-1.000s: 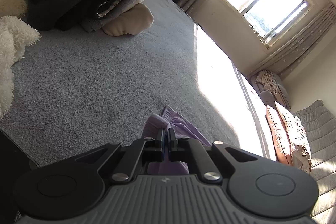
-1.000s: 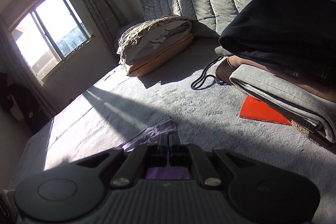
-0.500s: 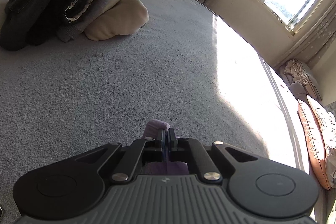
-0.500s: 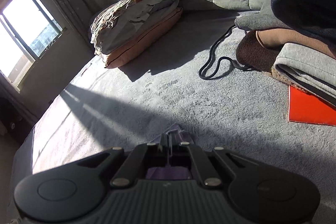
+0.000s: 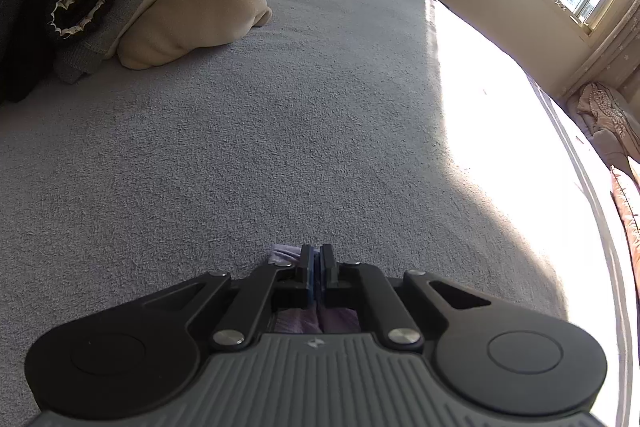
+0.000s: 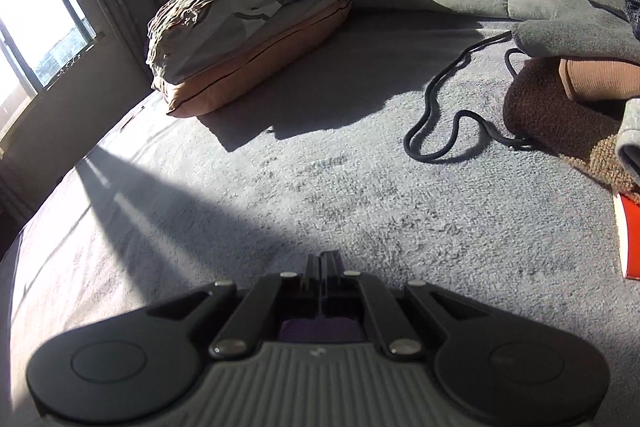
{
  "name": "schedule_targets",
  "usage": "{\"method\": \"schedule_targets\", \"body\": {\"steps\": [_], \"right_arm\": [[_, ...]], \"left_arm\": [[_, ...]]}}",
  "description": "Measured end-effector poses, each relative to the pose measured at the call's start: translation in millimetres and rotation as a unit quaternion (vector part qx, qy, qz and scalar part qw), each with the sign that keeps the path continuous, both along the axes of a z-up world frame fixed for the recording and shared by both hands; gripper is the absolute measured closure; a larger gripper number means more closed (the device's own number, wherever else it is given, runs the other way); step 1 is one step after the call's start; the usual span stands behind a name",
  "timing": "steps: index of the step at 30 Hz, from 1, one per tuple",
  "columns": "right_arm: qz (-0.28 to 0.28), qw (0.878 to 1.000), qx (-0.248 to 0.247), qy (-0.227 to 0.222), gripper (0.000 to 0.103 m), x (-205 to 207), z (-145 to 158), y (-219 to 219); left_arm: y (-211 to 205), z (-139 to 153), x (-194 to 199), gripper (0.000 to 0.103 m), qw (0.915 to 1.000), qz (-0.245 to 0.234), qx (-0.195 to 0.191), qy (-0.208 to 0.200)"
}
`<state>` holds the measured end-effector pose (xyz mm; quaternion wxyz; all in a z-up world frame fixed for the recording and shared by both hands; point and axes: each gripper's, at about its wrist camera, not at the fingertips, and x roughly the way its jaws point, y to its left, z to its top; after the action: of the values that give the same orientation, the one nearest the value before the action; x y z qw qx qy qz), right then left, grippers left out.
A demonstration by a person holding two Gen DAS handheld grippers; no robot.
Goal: Fold clothes
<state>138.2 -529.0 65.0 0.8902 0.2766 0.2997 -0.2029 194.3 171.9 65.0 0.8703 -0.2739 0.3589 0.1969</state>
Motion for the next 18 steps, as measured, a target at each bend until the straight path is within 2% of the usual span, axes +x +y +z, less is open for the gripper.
{"method": "schedule_targets", "body": {"steps": [3, 7, 9, 13, 17, 18], "right_arm": [[-0.007, 1.0, 0.001, 0.002, 0.102, 7.3, -3.9, -1.5], [-0.022, 1.0, 0.004, 0.013, 0.102, 10.5, -11.8, -3.7], [-0.024, 1.0, 0.006, 0.011, 0.097, 7.3, -8.9, -4.4], [-0.027, 1.0, 0.008, 0.01, 0.095, 0.9, -1.8, -5.5], [-0.03, 0.999, 0.011, 0.008, 0.085, -5.6, 5.2, -6.7], [-0.026, 0.999, 0.024, 0.007, 0.085, -9.3, 8.9, -6.4]], "left_arm": [[1.4, -1.7, 3.1, 0.101, 1.0, -0.007, 0.006, 0.0], [12.9, 0.3, -0.9, 0.082, 0.9998, -0.01, -0.01, -0.011], [21.0, 7.8, -9.5, 0.076, 0.9997, 0.002, -0.008, -0.023], [32.9, 17.8, -36.7, 0.068, 0.9995, -0.002, -0.022, -0.023], [40.6, 26.7, -72.2, 0.062, 0.9983, 0.006, -0.058, -0.011], [40.8, 27.8, -81.4, 0.059, 0.9978, 0.005, -0.066, -0.009]]}}
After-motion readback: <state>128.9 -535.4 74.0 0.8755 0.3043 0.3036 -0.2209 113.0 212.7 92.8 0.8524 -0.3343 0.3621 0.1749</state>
